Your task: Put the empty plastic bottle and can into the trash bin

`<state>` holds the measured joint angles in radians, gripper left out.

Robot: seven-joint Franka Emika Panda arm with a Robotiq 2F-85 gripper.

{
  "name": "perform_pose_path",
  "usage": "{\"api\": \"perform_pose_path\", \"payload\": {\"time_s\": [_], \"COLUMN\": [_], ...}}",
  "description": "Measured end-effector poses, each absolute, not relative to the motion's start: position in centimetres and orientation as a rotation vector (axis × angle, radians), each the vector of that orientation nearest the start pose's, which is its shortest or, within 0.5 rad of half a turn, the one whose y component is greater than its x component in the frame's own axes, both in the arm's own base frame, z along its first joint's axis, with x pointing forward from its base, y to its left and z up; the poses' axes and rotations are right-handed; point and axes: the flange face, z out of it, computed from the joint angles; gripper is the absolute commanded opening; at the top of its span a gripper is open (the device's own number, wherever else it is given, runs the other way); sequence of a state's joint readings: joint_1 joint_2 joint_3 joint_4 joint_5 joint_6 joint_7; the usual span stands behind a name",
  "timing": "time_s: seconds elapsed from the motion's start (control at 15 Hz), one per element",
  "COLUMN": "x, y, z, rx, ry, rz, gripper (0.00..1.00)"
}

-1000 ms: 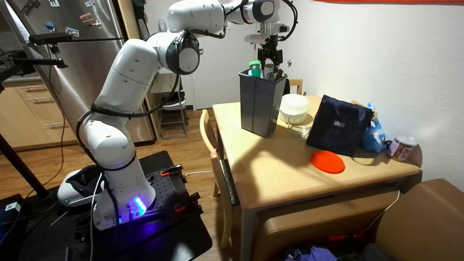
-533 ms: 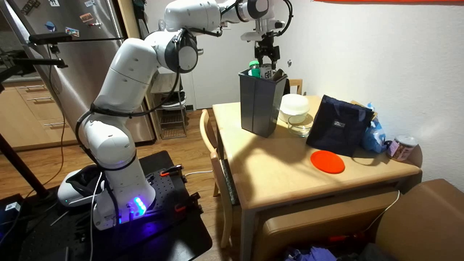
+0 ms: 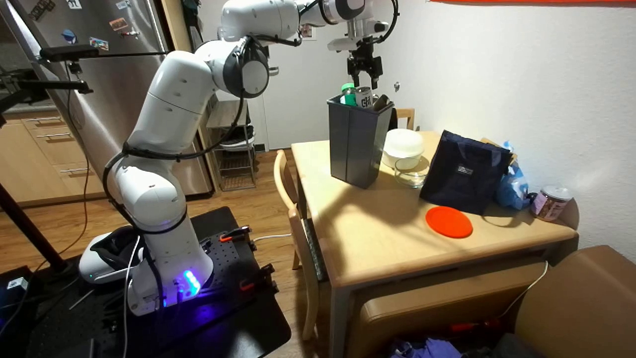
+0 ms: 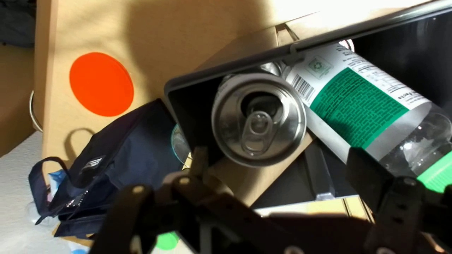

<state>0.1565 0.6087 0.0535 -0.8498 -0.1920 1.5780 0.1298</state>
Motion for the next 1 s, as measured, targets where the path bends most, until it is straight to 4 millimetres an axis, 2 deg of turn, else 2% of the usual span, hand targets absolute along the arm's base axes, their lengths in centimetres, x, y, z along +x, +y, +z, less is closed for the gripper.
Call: {"api": "perform_pose_path", "payload": {"time_s": [0.27, 0.47, 0.8, 1.0], "x": [70.7, 69.8, 67.2, 66.0], "y": [11.5, 11.4, 10.6, 9.3], "z": [59.2, 61.9, 67.5, 68.5], "rx": [-3.265, -3.251, -3.222, -3.223], "ry": [-0.09, -0.084, 0.004, 0.12], "rz": [-0.278, -0.354, -0.479, -0.479], "gripper": [1.0, 1.0, 1.0, 1.0]}}
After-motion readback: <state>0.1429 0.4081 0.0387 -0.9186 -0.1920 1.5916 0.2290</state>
